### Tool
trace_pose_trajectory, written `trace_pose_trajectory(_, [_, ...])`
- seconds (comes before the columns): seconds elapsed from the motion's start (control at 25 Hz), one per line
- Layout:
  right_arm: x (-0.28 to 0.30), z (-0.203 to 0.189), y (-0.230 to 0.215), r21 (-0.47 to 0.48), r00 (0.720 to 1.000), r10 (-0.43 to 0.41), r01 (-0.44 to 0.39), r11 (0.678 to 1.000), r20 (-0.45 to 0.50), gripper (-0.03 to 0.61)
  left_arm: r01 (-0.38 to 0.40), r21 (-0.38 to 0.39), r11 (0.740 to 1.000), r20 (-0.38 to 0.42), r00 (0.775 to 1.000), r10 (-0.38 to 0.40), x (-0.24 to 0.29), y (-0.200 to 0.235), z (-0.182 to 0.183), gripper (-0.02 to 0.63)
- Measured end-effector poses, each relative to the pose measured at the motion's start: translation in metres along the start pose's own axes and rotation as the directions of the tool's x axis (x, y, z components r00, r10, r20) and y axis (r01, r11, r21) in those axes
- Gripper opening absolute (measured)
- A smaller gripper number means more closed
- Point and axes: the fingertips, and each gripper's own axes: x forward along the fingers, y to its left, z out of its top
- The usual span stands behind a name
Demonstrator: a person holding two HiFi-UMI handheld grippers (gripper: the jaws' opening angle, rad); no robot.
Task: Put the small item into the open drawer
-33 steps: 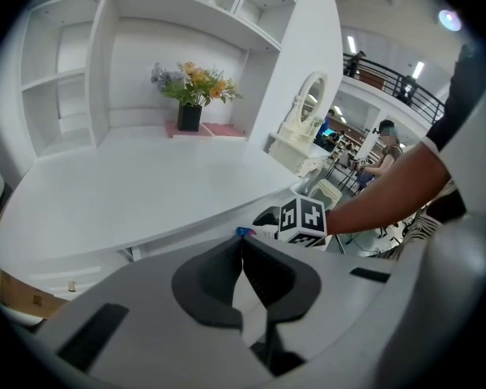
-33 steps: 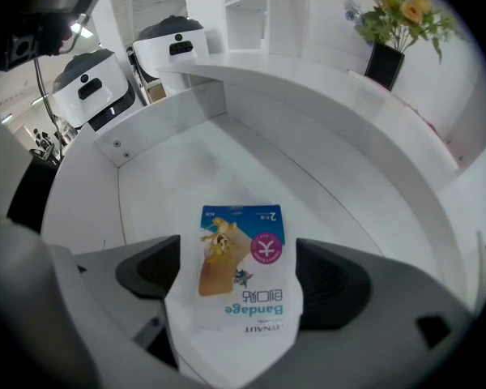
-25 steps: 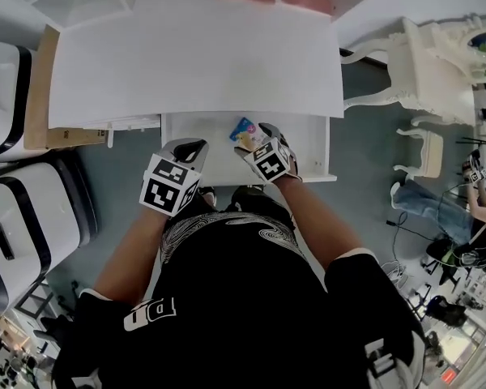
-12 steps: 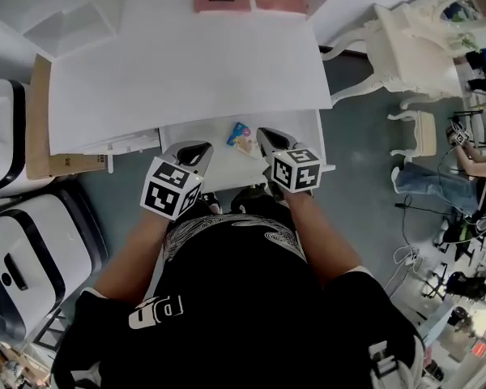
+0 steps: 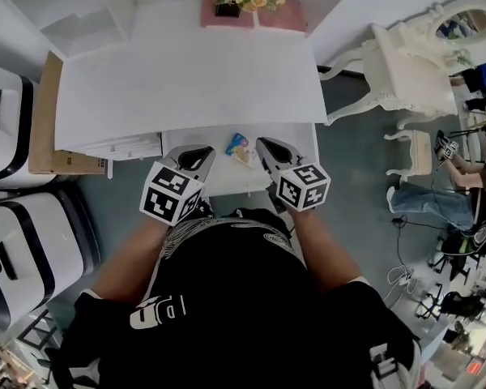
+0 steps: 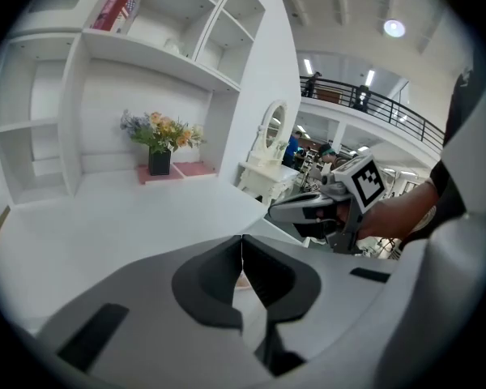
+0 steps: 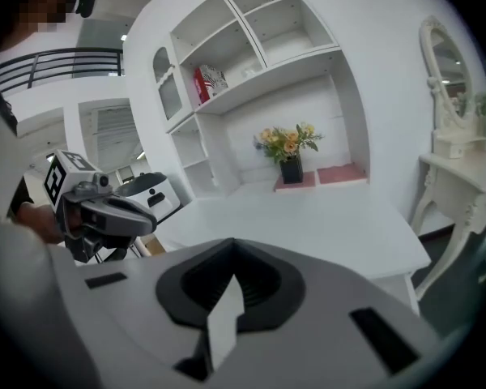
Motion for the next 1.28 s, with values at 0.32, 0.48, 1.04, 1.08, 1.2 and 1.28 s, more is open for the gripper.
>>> trace_pose_trajectory(0.32, [-0.053, 0.022, 0.010, 0.028, 0.987, 0.122, -0.126, 0.992, 0.100, 0.009, -0.074, -0.066, 0.995, 0.072, 0.994, 0.079, -0.006, -0.037, 0.009, 0.015])
trace_pose_trajectory(0.48, [-0.092, 0.023, 0.018, -0.027, 0.973, 0.195, -0.193, 0.981, 0.125, 0.009, -0.100, -0.069, 0.993, 0.106, 0.989, 0.107, -0.003, -0.072, 0.012, 0.015])
trace_pose_trajectory(1.04, [-0.212, -0.028, 0.021, -0.052, 0.936, 0.330, -0.326, 0.944, 0.124, 0.007, -0.158, -0.170, 0.973, 0.233, 0.953, 0.196, -0.021, -0.192, -0.007, 0.015])
trace_pose_trajectory(1.08, [-0.218, -0.034, 0.022, -0.065, 0.935, 0.333, -0.328, 0.943, 0.119, 0.008, -0.158, -0.176, 0.972, 0.236, 0.951, 0.198, -0.021, -0.200, -0.012, 0.015])
trace_pose_trajectory(1.2, [-0.233, -0.049, 0.025, -0.074, 0.931, 0.348, -0.341, 0.937, 0.110, 0.006, -0.161, -0.179, 0.971, 0.230, 0.952, 0.201, -0.022, -0.226, -0.025, 0.015])
trace_pose_trajectory(1.28, [-0.241, -0.056, 0.027, -0.070, 0.931, 0.350, -0.344, 0.936, 0.106, 0.008, -0.166, -0.177, 0.970, 0.223, 0.953, 0.203, -0.024, -0.238, -0.032, 0.015])
